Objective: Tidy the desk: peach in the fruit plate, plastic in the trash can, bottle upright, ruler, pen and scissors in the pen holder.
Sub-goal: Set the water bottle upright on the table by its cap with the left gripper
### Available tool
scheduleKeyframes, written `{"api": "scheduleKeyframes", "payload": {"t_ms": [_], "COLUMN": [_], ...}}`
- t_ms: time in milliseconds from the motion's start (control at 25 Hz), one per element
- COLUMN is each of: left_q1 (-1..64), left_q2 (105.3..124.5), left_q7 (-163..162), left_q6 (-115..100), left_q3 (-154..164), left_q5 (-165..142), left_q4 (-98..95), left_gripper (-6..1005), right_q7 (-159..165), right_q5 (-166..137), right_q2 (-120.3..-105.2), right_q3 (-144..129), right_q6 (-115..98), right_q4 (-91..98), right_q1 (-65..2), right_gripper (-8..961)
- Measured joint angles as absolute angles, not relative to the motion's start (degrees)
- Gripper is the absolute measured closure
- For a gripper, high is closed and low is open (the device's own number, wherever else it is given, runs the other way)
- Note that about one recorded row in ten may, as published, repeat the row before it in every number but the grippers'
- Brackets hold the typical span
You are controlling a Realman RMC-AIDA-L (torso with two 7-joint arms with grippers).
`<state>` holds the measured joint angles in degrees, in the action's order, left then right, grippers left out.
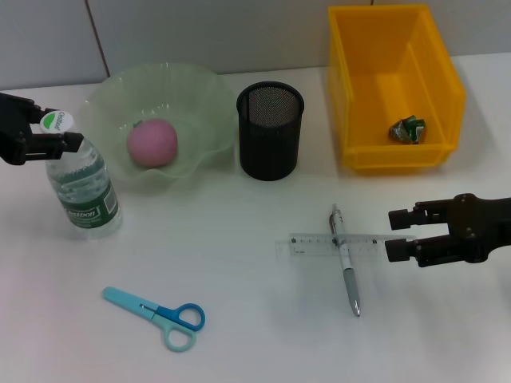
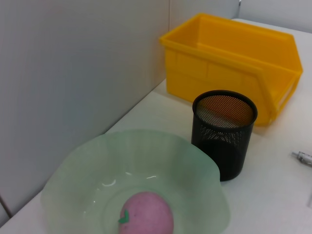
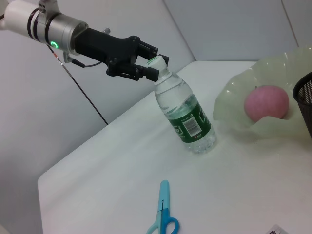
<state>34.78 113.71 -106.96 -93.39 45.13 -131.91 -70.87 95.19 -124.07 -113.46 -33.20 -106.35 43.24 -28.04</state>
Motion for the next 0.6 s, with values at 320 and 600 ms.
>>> {"api": "scheduleKeyframes", "payload": {"t_ms": [320, 600], "left_q1": [34.71, 34.78], "left_q2": [113.66, 113.64], "left_q7": [-106.87, -106.87], "left_q6": [-92.27, -92.18], "left_q3": [45.35, 45.35], "left_q5": [-131.93, -132.04], "left_q4": [-70.29, -70.24], "left_gripper": [560, 560], "right_q7": [95.19, 95.18], "right_q5": [-124.09, -124.22], "right_q2": [-113.39, -113.37], "right_q3": [-33.22, -33.22], "right_q6": [-106.35, -106.35], "right_q4": [43.24, 43.19], "right_q1": [-28.14, -28.13], "right_gripper": [184, 185]}}
